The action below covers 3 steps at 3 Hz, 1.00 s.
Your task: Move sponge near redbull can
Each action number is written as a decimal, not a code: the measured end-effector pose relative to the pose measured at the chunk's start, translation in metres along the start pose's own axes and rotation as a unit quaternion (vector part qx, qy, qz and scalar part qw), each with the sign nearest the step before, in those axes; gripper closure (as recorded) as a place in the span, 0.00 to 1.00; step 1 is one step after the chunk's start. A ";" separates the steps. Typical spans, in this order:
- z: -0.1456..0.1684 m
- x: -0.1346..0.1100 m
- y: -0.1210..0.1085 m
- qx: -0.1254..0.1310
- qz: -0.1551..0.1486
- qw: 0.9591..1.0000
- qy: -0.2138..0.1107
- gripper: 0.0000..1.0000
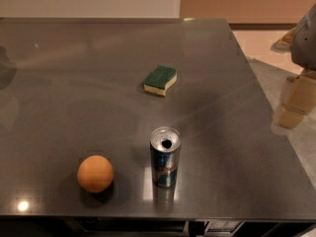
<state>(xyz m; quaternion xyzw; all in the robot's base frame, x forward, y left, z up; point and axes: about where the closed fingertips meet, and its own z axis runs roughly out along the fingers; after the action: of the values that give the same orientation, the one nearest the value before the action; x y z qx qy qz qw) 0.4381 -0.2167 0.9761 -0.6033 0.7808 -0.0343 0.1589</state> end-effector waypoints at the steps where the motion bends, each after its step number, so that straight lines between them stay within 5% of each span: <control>1: -0.001 -0.003 0.000 0.001 -0.001 1.000 -0.003 0.00; 3: 0.025 -0.068 -0.021 -0.015 -0.021 0.997 -0.067 0.00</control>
Offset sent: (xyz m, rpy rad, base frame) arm 0.0405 0.0581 0.0030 0.1317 -0.0153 0.0871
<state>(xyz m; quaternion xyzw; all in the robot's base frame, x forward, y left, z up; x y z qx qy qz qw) 0.4800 -0.1538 0.9720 -0.6226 0.7560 0.0147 0.2015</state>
